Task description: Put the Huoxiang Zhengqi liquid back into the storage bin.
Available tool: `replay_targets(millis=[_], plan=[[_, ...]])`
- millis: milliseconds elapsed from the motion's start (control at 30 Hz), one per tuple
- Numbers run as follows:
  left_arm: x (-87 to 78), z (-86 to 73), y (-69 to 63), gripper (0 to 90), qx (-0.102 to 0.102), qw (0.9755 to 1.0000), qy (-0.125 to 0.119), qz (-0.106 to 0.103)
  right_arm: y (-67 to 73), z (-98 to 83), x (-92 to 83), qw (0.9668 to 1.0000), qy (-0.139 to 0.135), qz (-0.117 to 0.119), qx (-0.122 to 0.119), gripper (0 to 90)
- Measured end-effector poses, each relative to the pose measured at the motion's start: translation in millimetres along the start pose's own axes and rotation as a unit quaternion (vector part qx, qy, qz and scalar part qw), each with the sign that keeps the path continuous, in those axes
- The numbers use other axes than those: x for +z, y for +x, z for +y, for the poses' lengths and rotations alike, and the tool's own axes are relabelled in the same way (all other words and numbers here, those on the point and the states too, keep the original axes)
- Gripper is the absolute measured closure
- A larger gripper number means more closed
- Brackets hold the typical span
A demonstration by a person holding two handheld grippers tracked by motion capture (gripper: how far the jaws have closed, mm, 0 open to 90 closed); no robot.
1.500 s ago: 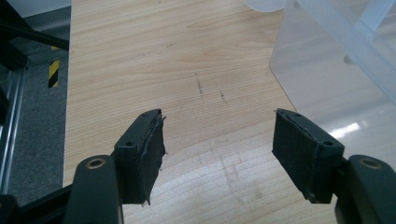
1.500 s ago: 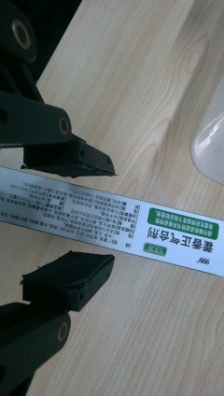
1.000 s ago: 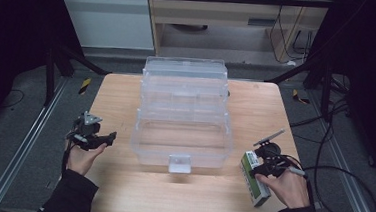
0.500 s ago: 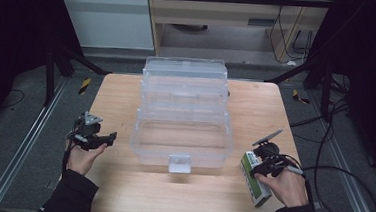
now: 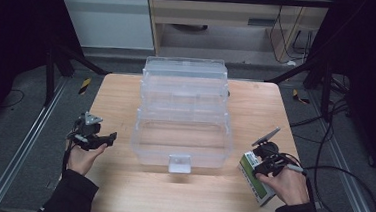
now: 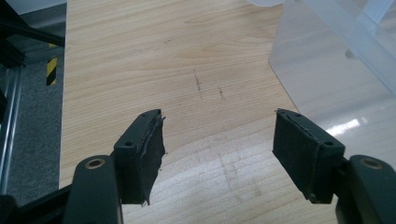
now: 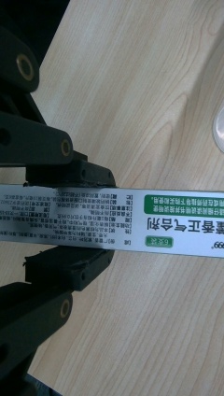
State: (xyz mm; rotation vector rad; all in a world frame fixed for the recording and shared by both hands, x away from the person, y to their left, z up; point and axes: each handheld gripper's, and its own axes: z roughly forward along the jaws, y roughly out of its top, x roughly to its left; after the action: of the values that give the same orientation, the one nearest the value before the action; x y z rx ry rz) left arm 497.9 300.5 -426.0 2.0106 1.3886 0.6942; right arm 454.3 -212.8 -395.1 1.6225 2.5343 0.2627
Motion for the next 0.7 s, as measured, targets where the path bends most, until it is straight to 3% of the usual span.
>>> replay_targets(millis=[333, 700], plan=[[0.9, -0.2, -0.3, 32.7, 0.001, 1.0, 0.002, 0.0, -1.2, 0.3, -0.4, 1.0, 0.003, 0.0, -0.002, 63.6], [1.6, -0.5, -0.4, 32.7, 0.001, 1.0, 0.004, -0.001, -5.9, -2.4, -7.9, 0.9998, -0.02, 0.002, 0.005, 63.8]])
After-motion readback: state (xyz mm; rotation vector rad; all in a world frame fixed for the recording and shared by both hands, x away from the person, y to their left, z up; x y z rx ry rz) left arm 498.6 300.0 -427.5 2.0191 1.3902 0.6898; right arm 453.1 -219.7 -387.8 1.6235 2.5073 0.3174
